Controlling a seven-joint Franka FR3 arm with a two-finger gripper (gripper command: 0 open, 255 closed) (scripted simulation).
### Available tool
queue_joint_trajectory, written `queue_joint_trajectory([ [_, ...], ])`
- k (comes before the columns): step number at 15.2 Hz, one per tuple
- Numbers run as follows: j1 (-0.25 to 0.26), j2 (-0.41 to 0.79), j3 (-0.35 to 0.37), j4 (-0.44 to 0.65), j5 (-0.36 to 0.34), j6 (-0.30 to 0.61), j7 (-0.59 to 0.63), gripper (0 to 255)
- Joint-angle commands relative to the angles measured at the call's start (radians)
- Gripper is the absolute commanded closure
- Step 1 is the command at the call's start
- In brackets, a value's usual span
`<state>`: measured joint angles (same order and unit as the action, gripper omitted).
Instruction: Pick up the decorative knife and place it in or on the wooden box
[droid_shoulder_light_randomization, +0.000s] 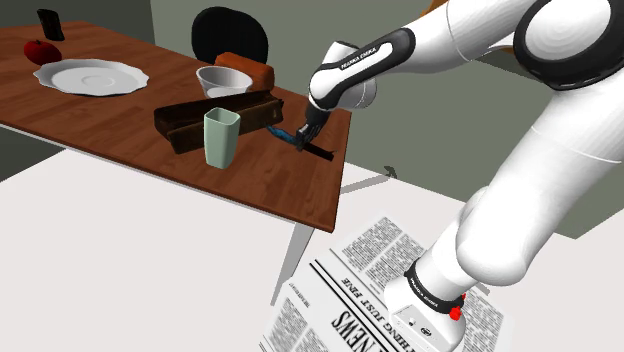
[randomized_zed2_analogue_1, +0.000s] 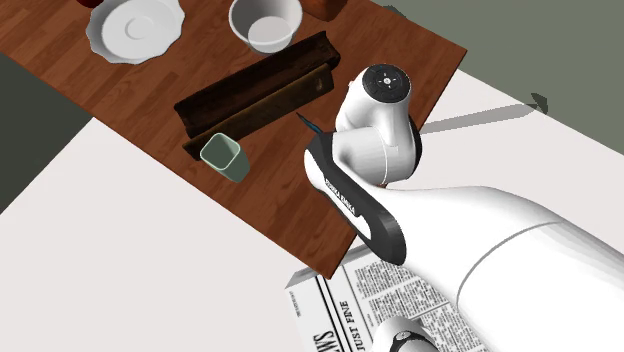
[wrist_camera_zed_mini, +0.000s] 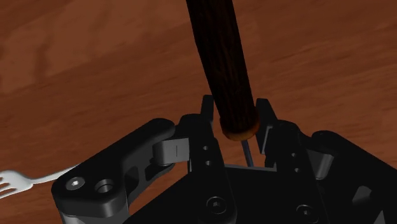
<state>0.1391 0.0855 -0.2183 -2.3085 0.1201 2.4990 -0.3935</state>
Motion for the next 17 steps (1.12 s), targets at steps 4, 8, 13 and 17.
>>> queue_joint_trajectory([
  [4,0.001,-0.043,-0.003,0.018,-0.022,-0.058,0.018,255],
  [8,0.001,-0.077,-0.004,0.037,-0.038,-0.111,0.031,255],
  [13,0.001,-0.115,-0.004,0.067,-0.055,-0.177,0.045,255],
  [17,0.001,-0.141,-0.003,0.094,-0.066,-0.23,0.055,255],
])
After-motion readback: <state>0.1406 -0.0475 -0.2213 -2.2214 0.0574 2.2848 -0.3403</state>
